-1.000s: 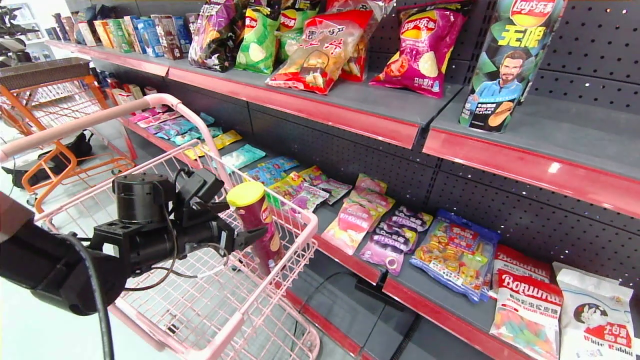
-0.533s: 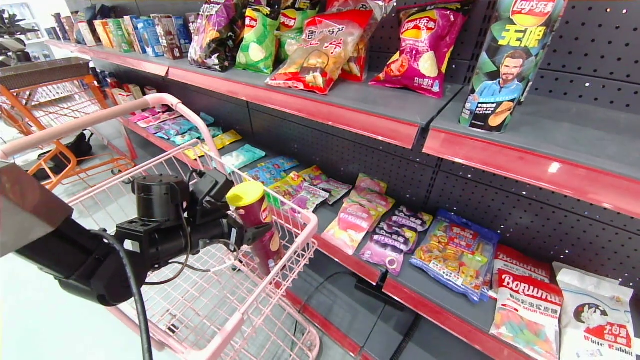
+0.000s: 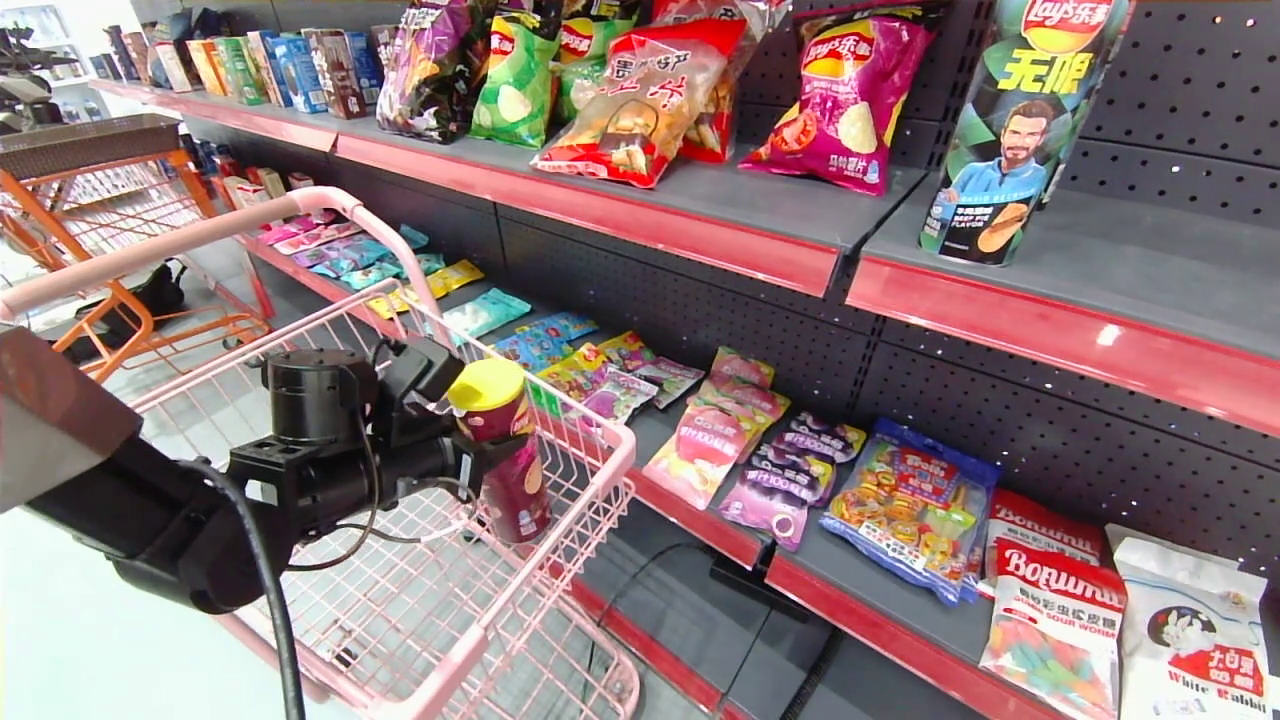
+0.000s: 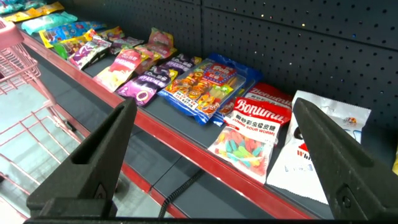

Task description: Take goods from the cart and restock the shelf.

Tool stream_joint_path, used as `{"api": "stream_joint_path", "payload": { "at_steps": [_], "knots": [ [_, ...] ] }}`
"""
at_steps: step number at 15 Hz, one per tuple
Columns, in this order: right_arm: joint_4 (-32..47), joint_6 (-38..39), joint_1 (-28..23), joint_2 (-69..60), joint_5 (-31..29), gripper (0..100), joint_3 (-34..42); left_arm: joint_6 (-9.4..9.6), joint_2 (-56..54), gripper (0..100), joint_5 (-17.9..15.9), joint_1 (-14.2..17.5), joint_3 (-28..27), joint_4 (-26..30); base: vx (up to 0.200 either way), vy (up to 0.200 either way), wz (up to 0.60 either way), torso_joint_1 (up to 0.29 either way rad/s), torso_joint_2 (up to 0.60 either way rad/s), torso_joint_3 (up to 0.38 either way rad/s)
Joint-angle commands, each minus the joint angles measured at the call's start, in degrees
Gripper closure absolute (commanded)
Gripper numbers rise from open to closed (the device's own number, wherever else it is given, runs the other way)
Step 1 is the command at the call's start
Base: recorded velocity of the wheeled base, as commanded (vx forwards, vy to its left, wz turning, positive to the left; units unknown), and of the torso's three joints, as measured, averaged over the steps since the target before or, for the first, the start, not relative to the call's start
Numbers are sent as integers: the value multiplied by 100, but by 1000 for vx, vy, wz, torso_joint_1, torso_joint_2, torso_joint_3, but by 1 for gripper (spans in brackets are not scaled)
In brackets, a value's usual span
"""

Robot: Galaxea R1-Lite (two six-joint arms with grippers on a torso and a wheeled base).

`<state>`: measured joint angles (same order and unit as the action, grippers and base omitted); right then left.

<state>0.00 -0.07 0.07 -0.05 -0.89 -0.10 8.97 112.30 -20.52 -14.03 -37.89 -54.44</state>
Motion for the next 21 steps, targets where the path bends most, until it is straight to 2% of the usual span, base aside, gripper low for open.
{"api": "stream_joint_path", "payload": {
  "at_steps": [1,2,3,4,5,6,8,9,10,11,15,18,21],
  "knots": [
    [0,-1,1,5,1,0,1,-440,-859,100,197,23,-122,241,0,0,0,0,0,0],
    [0,-1,1,5,1,0,1,-563,-1281,100,267,76,-219,619,0,0,0,0,0,0],
    [0,-1,1,5,1,0,1,-634,-1870,100,267,190,-360,1243,0,0,0,0,0,0],
    [0,-1,1,5,1,0,1,-642,-2327,100,267,313,-509,1753,0,0,0,0,0,0],
    [0,-1,1,5,1,0,1,-642,-2573,100,267,401,-597,2008,0,0,0,0,0,0],
    [0,-1,1,5,1,0,1,-642,-3320,100,267,586,-755,2676,0,0,0,0,0,0],
    [0,7,1,5,1,0,1,-642,-4331,100,267,770,-702,3467,0,0,0,0,0,0],
    [0,7,1,5,1,0,1,-642,-5166,100,276,849,-579,4152,0,0,0,0,0,0],
    [0,7,1,5,1,0,1,-642,-5790,100,276,964,-421,4601,0,0,0,0,0,0],
    [0,7,1,5,1,0,1,-642,-6352,100,276,1104,-184,4838,0,0,0,0,0,0],
    [0,16,1,5,1,0,1,-634,-8101,100,417,1579,844,5102,0,0,0,0,0,0],
    [0,16,1,5,1,0,1,-616,-8584,100,487,1579,1038,5497,0,0,0,0,0,0],
    [0,25,1,5,1,0,10,-616,-8664,100,584,1579,1064,5523,0,0,0,0,0,0]
  ]
}}
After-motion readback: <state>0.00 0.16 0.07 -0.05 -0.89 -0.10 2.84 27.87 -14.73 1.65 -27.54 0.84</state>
